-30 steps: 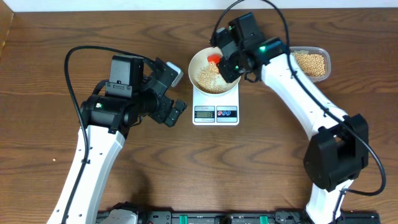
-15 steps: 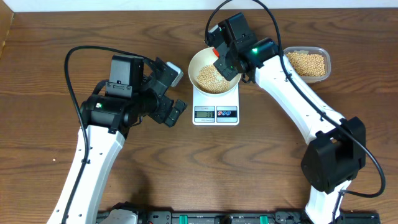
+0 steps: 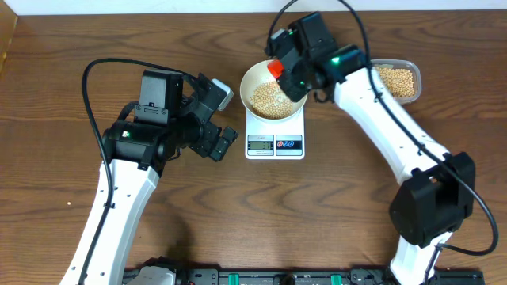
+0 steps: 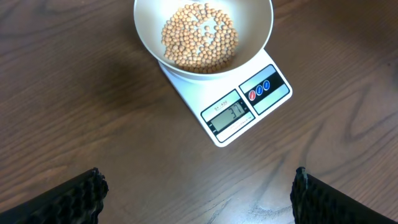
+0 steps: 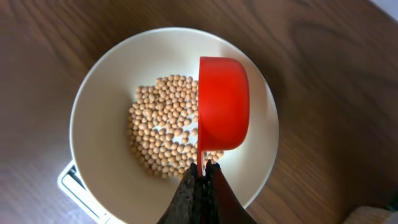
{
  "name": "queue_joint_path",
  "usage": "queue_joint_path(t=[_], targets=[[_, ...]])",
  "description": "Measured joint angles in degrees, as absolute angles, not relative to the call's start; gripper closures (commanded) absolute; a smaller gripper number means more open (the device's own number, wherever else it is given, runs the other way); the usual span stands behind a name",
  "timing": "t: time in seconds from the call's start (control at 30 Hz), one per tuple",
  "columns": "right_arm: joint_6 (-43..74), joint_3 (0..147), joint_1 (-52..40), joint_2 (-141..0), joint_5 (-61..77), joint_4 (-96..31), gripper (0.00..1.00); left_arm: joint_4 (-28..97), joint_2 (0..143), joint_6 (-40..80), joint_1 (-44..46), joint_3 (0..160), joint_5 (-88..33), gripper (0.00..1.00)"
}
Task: Scoop item into bowl and weigh 50g on scale
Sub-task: 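Return the empty scoop to the bean tub with the right gripper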
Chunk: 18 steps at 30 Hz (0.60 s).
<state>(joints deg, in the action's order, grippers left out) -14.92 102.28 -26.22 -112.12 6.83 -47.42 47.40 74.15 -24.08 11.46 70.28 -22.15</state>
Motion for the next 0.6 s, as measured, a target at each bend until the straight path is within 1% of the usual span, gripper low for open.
queue_joint_path(t=[0.17, 0.4, 0.6], targets=[[-13.32, 103.37, -21.12, -110.87, 14.72, -47.83, 0.99, 47.40, 74.15, -24.10, 11.46, 70.28, -22.13, 0.04], [-8.75, 104.60, -11.51, -104.55, 24.99, -47.48, 0.99, 47.40, 74.15, -24.08, 11.46, 70.28, -22.13, 0.04], [-5.87, 105.27, -3.25, -100.95, 28.88, -48.75, 0.99, 47.40, 74.15, -24.08, 11.46, 70.28, -22.15, 0.04]])
